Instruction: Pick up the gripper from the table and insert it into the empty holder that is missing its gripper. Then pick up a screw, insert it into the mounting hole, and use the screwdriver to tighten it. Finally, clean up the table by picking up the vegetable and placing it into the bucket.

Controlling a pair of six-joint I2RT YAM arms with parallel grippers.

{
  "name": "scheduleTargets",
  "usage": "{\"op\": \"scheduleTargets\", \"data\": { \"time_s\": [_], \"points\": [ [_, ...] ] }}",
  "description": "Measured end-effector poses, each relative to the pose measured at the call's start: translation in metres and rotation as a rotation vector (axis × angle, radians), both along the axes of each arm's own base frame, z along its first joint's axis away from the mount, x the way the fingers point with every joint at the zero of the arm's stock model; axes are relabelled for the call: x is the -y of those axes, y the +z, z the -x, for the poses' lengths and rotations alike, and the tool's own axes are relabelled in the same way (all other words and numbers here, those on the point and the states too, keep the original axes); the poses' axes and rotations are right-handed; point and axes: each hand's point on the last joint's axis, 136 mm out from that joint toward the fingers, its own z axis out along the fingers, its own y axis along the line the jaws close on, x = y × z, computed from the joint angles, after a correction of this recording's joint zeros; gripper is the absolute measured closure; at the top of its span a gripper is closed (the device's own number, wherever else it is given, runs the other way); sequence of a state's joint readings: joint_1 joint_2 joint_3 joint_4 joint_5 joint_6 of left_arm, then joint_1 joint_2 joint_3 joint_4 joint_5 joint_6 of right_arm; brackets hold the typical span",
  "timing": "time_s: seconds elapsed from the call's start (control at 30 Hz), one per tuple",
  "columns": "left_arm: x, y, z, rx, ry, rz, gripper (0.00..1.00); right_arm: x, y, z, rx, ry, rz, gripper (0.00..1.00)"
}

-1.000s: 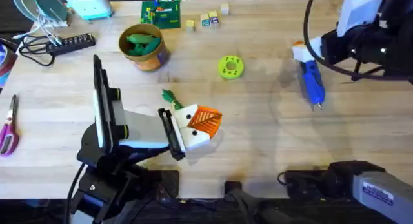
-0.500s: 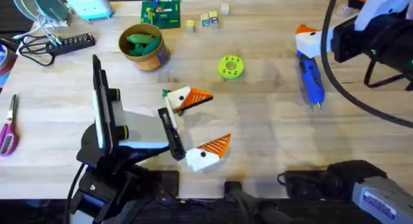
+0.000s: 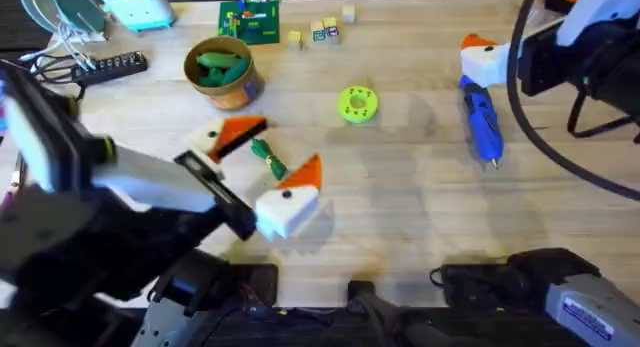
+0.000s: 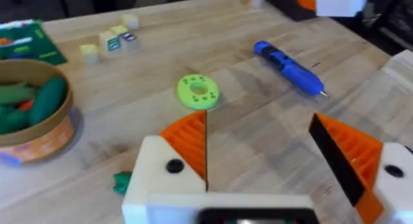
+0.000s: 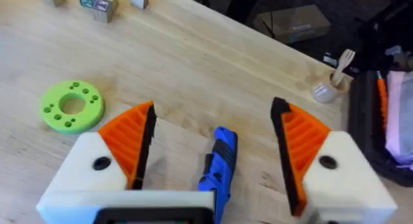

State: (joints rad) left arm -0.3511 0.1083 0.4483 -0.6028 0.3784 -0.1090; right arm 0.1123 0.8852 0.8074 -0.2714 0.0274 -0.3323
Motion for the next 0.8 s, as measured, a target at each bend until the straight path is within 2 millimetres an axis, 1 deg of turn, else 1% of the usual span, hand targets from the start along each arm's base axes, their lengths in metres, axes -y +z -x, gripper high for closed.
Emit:
{"op": "scheduleTargets", "data": {
  "time_s": [0.07,0.2,0.27,0.37,0.47,0.6,0.7,0.8],
  "points": [
    [-0.012,0.005,-0.005,-0.086,0.085,-0.034,0.009,-0.002,0.000,0.000,-0.001,0.006,-0.010,0.010],
    [-0.029,-0.004,-0.015,-0.295,0.213,-0.124,0.008,-0.005,0.000,0.001,-0.003,0.021,-0.025,0.010],
    [-0.031,-0.006,-0.026,-0.379,0.248,-0.160,0.008,-0.006,0.000,0.001,-0.003,0.026,-0.028,0.010],
    [-0.028,-0.012,-0.042,-0.458,0.268,-0.194,0.008,-0.006,0.000,0.001,-0.004,0.028,-0.029,0.010],
    [-0.027,-0.028,-0.051,-0.537,0.282,-0.239,0.008,-0.007,0.000,0.001,-0.004,0.031,-0.030,0.010],
    [-0.028,-0.051,-0.057,-0.649,0.320,-0.266,0.008,-0.007,0.000,0.001,-0.004,0.033,-0.031,0.010],
    [-0.036,-0.067,-0.059,-0.771,0.428,-0.227,0.008,-0.007,0.000,0.001,-0.004,0.033,-0.031,0.010],
    [-0.052,-0.091,-0.055,-0.949,0.603,-0.187,0.008,-0.007,0.000,0.001,-0.004,0.033,-0.031,0.010]
  ]
}}
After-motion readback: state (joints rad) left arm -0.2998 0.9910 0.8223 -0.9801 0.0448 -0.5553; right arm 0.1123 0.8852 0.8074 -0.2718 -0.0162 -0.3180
